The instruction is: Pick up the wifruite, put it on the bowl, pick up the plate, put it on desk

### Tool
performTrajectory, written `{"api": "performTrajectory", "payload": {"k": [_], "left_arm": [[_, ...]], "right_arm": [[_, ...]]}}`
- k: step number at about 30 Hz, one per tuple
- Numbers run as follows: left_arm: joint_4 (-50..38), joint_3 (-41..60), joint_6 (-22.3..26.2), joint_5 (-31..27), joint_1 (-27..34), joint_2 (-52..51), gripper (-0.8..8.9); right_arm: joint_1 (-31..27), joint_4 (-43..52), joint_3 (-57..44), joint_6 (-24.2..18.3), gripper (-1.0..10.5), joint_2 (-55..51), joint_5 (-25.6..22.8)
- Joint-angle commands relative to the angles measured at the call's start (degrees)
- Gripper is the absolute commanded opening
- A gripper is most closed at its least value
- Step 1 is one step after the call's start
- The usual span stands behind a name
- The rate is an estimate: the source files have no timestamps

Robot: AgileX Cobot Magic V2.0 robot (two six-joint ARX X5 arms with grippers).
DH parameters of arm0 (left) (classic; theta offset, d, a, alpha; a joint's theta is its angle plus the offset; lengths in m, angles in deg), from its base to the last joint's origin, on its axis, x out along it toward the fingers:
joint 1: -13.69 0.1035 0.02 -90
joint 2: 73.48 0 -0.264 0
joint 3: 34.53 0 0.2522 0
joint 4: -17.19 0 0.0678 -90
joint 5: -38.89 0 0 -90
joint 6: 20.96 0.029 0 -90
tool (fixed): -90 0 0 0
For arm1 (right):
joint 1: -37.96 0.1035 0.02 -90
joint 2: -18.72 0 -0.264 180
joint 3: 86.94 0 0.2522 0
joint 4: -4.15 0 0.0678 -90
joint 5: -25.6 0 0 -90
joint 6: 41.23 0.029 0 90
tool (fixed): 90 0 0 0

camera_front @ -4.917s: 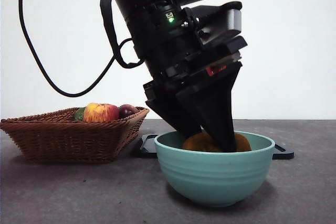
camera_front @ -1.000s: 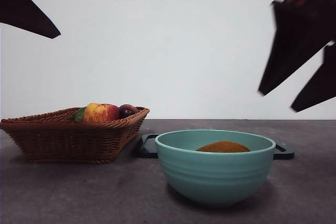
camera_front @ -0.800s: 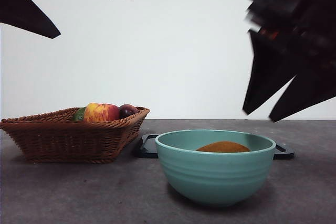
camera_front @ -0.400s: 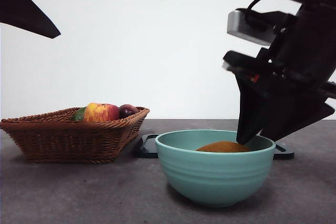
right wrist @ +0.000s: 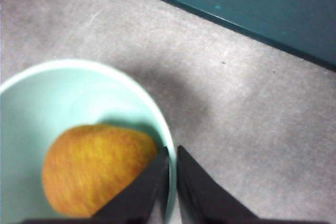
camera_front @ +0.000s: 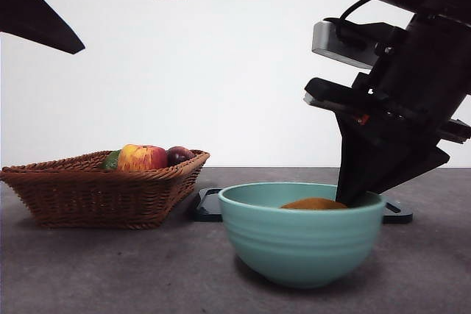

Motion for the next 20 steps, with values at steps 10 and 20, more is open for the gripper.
{"api": "performTrajectory", "payload": {"k": [10, 20], "left_arm": [[-0.4, -0.4, 0.7, 0.3, -0.5, 0.2, 3.11], [-0.4, -0.4, 0.7, 0.3, -0.5, 0.2, 3.11]], "right_arm": [[0.9, 0.2, 2.2, -0.3, 0.1, -0.6, 0.1], [-4.2, -1.1, 9.9, -4.8, 0.1, 0.4, -0.4]]}}
